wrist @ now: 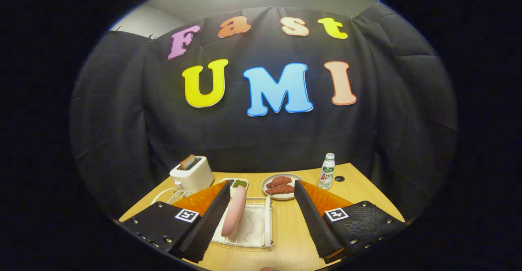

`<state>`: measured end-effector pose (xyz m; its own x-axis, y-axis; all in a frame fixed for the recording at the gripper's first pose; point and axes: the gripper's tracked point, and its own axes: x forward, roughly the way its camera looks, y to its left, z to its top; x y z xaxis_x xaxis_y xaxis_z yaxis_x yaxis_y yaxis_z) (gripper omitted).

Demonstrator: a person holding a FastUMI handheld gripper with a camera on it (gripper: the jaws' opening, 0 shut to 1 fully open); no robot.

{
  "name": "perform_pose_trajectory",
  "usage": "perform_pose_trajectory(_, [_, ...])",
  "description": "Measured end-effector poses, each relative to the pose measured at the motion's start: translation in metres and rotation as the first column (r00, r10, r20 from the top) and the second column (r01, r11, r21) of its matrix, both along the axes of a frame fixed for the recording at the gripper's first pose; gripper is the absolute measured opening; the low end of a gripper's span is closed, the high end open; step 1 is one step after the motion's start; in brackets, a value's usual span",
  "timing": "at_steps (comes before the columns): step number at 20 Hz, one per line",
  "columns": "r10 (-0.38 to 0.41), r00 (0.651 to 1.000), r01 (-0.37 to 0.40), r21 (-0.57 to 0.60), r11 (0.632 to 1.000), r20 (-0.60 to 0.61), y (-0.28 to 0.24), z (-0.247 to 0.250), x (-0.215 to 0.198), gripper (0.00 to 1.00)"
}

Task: Take the plate from the dish rack, then take the spoon from the basket and place it into the plate.

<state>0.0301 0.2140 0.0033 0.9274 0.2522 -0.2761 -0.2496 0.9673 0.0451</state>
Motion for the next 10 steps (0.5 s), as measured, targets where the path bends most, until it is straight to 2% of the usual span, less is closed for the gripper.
perform_pose_trajectory(2, [0.011,0.998,-0.013,-0.036,0.999,-0.060,0.018,-0.016,0.009,0.97])
perform_pose_trajectory(10, [-0.064,0.975,0.029,-0.162,0.986,-0.214,0.063,-0.072,0.047,0.97])
